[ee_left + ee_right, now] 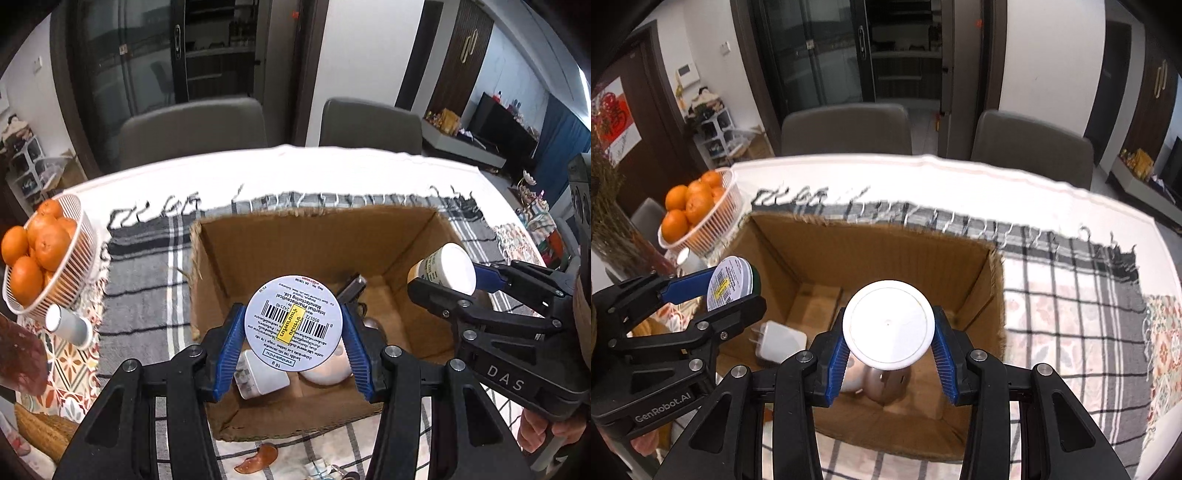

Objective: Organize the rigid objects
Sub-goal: 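Open the left gripper to drop the tin while the right gripper releases the jar, then withdraw both grippers from the box back toward the table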

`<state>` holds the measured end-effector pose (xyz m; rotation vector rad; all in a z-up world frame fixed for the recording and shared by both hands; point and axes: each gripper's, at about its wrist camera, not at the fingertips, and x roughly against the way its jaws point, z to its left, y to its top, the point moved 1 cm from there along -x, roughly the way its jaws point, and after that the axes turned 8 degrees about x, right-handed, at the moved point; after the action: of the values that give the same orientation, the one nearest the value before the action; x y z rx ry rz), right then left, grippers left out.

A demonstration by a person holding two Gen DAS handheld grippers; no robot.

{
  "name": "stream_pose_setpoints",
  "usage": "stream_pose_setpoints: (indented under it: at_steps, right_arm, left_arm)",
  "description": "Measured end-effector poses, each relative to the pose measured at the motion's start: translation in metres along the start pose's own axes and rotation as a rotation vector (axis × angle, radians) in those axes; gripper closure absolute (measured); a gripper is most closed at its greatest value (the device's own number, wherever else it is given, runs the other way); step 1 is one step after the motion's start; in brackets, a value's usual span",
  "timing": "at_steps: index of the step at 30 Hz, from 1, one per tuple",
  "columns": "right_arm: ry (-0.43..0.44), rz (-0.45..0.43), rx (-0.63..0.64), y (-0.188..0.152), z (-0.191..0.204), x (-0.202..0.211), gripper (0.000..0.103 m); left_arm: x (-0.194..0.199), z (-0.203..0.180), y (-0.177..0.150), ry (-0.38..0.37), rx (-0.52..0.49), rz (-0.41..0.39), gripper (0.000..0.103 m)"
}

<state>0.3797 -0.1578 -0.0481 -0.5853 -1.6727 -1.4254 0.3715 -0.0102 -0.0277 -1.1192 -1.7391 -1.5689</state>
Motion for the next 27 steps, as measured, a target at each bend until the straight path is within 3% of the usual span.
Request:
stream_pose_setpoints:
  at_steps: [7, 15, 22, 27]
  right_arm:
    - [0.025, 0.08, 0.016, -0.011, 0.001, -0.025, 0.061]
    - [0.01, 0.107, 0.067, -0.015, 0.009, -0.032, 0.06]
    - [0.001, 0.105, 0.057, -0.018, 0.008, -0.024, 0.059]
    - [-0.011, 0.046, 0.036, -0.022, 0.009, -0.002, 0.059]
  left_arm:
    - [-0.023, 0.003, -0.006, 0.01, 0.009, 0.066, 0.052]
    - [-0.025, -0.001, -0.006, 0.02, 0.005, 0.08, 0.049]
    - [-0.013, -0.004, -0.01, 0.033, 0.001, 0.053, 0.047]
    - [0.011, -0.006, -0.014, 0.031, -0.004, -0.006, 0.046]
